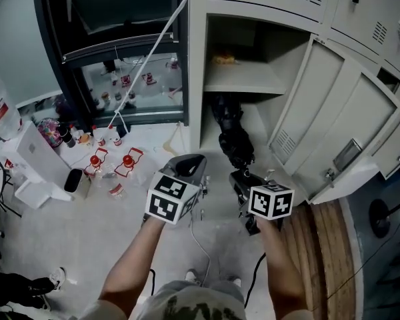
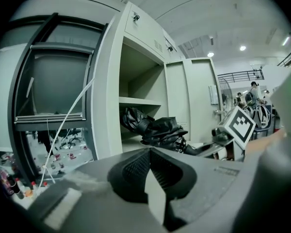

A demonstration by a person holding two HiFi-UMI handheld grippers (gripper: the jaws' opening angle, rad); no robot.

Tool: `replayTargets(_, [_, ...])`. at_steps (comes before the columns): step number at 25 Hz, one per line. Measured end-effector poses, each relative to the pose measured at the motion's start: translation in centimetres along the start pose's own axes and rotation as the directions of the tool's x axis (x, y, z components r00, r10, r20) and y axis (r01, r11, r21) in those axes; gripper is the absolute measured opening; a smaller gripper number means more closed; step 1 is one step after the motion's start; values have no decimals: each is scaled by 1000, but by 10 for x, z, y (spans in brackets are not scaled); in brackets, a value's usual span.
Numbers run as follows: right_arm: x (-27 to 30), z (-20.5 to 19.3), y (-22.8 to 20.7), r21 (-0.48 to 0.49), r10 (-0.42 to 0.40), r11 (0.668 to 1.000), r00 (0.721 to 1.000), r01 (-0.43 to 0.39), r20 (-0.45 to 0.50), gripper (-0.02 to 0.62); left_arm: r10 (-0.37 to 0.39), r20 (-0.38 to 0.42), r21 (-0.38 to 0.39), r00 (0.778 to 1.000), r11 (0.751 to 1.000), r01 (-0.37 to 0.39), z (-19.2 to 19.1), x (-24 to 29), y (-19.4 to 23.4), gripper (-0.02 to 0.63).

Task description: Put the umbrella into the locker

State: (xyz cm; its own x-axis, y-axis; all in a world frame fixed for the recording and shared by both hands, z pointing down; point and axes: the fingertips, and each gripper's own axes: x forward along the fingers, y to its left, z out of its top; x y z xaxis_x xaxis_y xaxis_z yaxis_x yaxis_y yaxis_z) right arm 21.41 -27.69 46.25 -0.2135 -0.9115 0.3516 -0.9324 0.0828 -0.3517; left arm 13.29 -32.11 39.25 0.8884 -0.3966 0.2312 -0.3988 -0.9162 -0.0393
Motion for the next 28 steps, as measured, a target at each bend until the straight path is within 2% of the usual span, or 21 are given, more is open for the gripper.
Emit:
replayTargets(4, [4, 8, -14, 25, 6, 1000, 1000, -5, -12, 86, 32, -6, -7, 999, 999, -32, -2, 6, 2, 5])
replayTargets(13, [31, 41, -31, 50, 67, 997, 990, -61, -122, 86, 141, -12, -29, 990, 990, -141, 3, 17, 5, 5])
replayTargets(19, [54, 69, -31, 19, 95, 995, 981, -93, -171, 86, 198, -21, -35, 980, 979, -199, 6, 16, 6, 5])
replayTargets(28, [90, 93, -45, -17, 65, 997, 968, -71, -242, 86, 284, -28, -33, 958, 958, -285, 6, 8, 19, 5])
